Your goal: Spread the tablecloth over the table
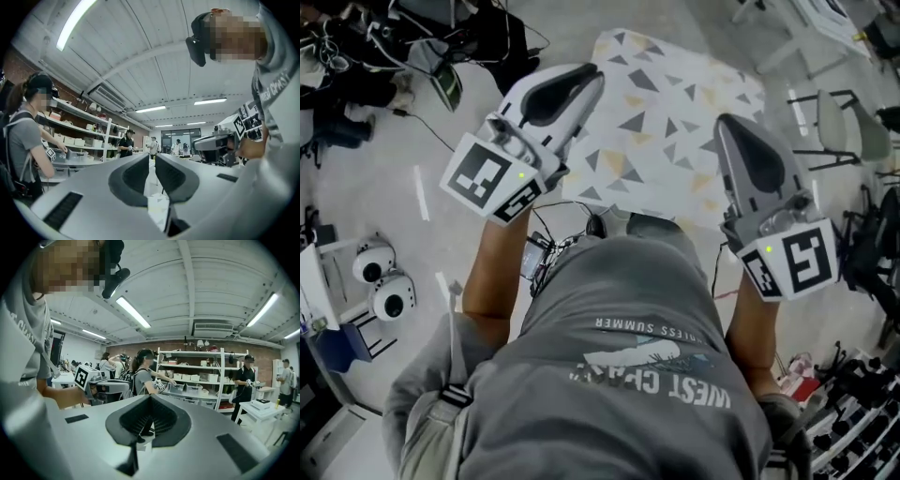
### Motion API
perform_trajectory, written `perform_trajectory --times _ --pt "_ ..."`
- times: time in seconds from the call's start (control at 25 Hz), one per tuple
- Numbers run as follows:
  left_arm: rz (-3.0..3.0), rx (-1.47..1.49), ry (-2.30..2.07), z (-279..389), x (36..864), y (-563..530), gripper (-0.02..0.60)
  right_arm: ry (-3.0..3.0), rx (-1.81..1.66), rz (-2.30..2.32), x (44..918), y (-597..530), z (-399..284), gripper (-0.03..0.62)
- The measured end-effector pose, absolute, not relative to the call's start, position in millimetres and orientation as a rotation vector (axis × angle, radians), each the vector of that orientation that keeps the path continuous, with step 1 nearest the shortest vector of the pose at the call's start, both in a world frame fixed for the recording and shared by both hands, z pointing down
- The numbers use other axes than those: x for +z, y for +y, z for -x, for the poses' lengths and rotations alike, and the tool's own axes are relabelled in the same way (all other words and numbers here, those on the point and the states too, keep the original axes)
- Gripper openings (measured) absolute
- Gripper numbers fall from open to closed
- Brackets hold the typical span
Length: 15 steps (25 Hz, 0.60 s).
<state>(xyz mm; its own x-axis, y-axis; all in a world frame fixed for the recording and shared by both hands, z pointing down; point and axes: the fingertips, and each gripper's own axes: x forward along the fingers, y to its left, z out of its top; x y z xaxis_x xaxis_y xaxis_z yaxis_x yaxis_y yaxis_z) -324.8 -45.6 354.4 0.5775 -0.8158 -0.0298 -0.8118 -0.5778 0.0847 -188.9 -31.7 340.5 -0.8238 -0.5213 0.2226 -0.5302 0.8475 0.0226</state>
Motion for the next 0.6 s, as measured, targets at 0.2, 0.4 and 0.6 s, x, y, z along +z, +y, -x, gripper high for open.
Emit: perform_trajectory --times 0.2,0.4,0.6 --pt "-2.747 -0.121 -1.413 324 348 -27 0.038 -2.799 0.040 -0.866 332 -18 176 0.009" --pt "-2.750 -0.111 -1.403 324 353 -16 0.038 -2.785 0.051 -0.913 335 -11 164 0.009" --pt "-2.741 -0.098 -1.415 326 354 -7 0.037 -2.776 0.056 -0.943 334 -6 153 0.009"
